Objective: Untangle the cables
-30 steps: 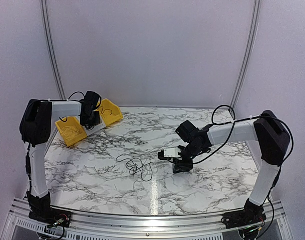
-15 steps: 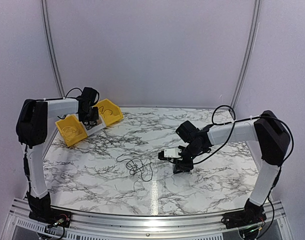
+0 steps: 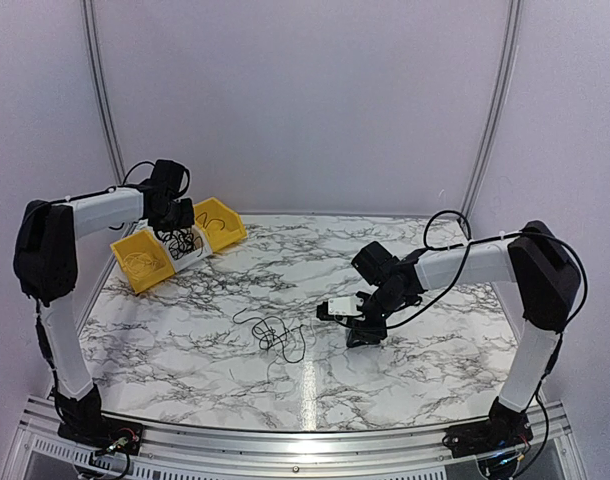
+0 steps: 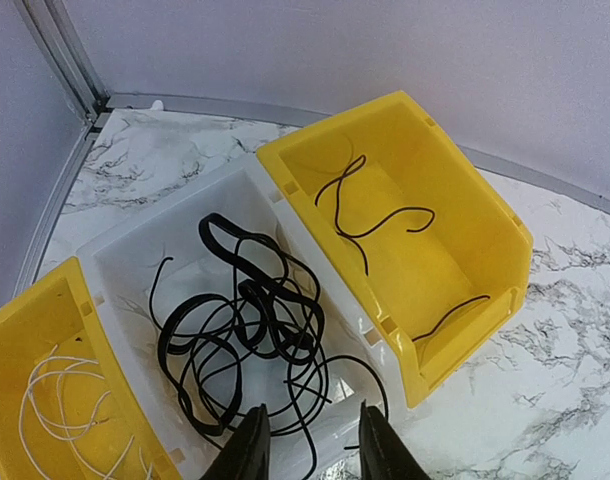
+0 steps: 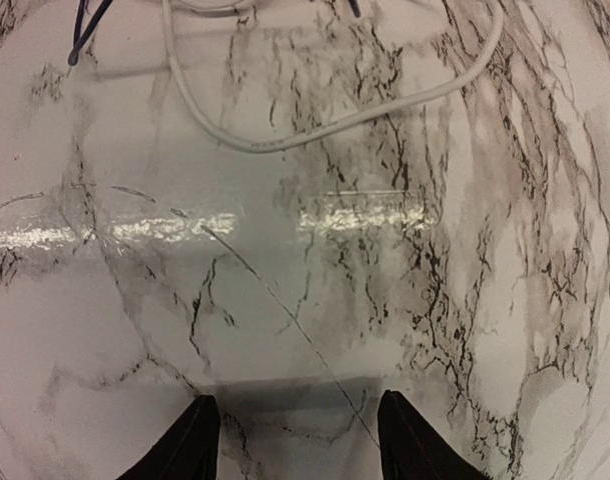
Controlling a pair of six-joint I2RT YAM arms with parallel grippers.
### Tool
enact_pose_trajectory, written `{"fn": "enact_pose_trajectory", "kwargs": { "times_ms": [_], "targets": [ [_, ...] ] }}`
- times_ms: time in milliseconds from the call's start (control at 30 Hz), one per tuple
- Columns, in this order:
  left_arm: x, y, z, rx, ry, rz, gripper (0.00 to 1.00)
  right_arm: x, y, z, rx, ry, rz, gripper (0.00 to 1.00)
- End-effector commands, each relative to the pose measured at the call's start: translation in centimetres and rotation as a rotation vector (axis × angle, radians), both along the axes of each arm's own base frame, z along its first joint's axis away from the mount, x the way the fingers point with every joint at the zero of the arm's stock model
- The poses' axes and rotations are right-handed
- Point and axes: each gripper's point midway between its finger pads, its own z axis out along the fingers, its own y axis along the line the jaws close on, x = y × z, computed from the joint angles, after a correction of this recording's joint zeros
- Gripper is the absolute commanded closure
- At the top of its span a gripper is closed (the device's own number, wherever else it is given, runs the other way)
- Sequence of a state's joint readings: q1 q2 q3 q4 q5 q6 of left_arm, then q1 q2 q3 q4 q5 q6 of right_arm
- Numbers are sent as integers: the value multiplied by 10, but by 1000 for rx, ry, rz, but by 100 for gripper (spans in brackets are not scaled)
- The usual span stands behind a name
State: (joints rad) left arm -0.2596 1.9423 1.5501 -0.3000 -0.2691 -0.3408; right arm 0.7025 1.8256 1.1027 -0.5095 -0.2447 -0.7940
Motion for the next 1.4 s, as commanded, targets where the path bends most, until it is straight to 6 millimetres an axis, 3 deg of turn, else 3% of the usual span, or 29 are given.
{"fn": "enact_pose_trajectory", "kwargs": {
  "times_ms": [0,67,267,367,433,467,500,533,567,633,833,900,1033,1167,1300,1367],
  "targets": [
    [-4,-5,11,-35,-14,-43,67,6,9,12,19,-21,7,45],
    [-6,-13,21,-51,-34,-97,66,6,9,14,26,-24,7,45],
    [-31,-52,85,-115,-192,-276,66,12,18,40,95,-65,-18,46],
    [-64,-95,115,-33,-295,-408,66,14,26,62,168,-80,-36,45],
    [-97,-140,129,27,-342,-522,64,13,31,75,210,-84,-37,45],
    [-112,-157,133,47,-357,-572,59,13,32,79,227,-86,-40,45],
    [-129,-175,133,48,-366,-620,47,13,34,83,240,-90,-40,46],
    [-144,-188,132,41,-373,-657,12,12,35,86,249,-92,-42,46],
    [-158,-200,125,33,-369,-692,2,12,35,88,256,-91,-43,46],
    [-177,-208,112,22,-349,-691,1,14,36,87,257,-86,-55,46],
    [-215,-187,57,-101,-321,-609,1,24,45,84,293,-55,-127,45],
    [-228,-176,50,-168,-353,-558,1,30,51,86,313,-45,-159,45],
    [-234,-130,43,-122,-409,-366,1,40,67,92,358,-1,-203,45],
    [-239,-83,50,-8,-484,-230,1,36,82,91,384,94,-172,45],
    [-237,-44,51,134,-513,-52,1,41,95,79,378,159,-175,45],
    [-239,-18,40,239,-466,92,1,44,98,72,362,180,-181,45]
  ]
}}
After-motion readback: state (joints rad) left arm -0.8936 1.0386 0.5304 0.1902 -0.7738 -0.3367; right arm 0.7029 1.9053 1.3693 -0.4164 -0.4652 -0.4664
